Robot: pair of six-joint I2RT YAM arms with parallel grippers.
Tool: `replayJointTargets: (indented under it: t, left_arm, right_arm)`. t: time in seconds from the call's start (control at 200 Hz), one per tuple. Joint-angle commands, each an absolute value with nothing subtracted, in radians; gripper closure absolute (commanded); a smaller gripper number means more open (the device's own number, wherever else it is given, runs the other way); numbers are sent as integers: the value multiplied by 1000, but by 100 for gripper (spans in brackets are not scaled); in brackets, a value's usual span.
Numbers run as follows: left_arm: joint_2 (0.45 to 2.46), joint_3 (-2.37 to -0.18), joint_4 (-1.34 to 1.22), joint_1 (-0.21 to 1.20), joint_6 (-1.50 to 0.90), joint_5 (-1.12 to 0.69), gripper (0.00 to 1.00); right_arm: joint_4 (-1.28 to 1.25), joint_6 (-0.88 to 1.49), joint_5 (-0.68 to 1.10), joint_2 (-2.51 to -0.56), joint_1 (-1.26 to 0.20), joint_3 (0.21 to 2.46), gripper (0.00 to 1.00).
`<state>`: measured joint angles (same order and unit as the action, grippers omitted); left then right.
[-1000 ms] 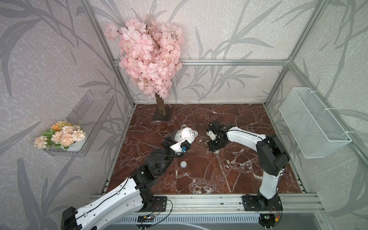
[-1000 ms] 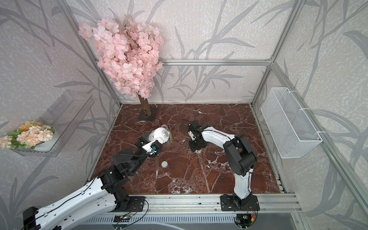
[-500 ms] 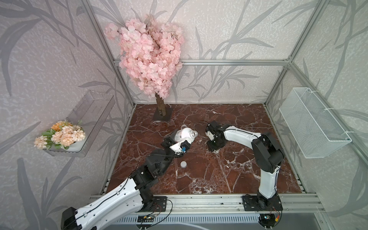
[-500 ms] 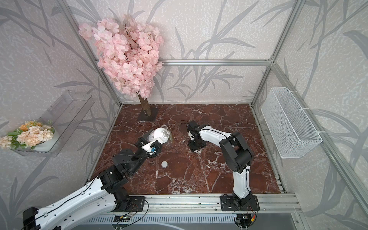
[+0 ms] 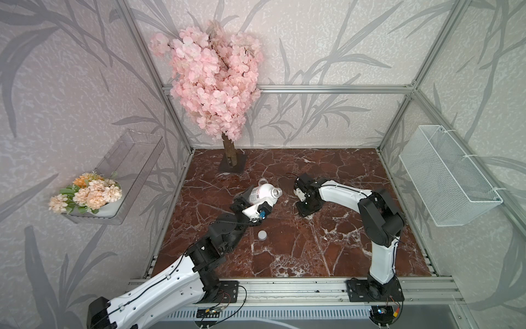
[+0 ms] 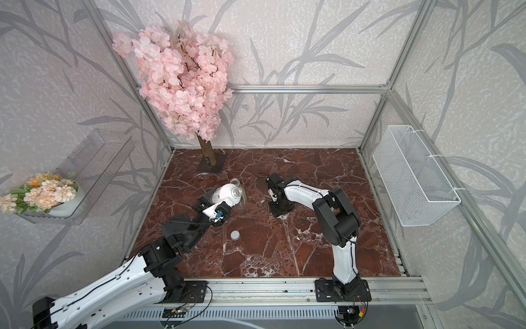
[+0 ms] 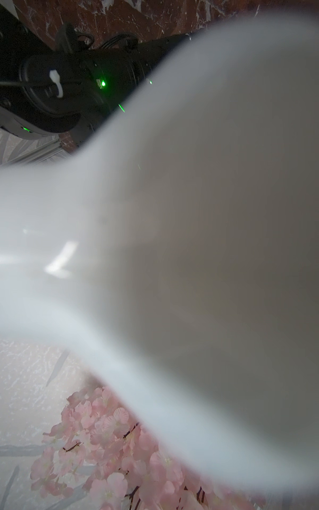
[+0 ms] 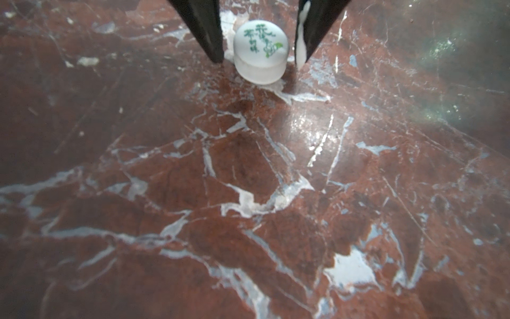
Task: Screw on the bottle caps
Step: Screw the bottle cap onto the plastic bottle.
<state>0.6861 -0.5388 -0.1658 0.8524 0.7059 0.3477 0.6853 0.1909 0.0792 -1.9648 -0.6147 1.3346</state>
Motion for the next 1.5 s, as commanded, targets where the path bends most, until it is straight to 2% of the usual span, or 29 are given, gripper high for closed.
replayJointTargets:
  t: [0.0, 0.115, 0.195, 0.47, 0.695, 1.1, 1.495]
  left_arm:
    - [672, -535, -175, 848, 697, 361, 27]
    - [672, -535, -174, 847, 697, 361, 27]
    - [672, -535, -175, 847, 697, 361, 27]
    - [678, -535, -178, 846, 698, 357, 27]
    - [681, -535, -178, 845, 696, 355, 27]
    - [717, -528, -206, 838, 690, 330, 27]
    - [836, -539, -203, 833, 693, 251, 27]
  right_arm:
    - [711, 204, 83, -1990, -618, 1358, 54]
    - [708, 203, 79, -1989, -617, 1353, 48]
    - [707, 205, 79, -1987, -618, 1351, 47]
    - [704, 205, 85, -1981, -618, 1350, 62]
    - [703, 211, 90, -1945, -617, 1335, 65]
    - [748, 220, 158, -1652, -576, 1301, 69]
    - [807, 159, 315, -1318, -531, 1341, 69]
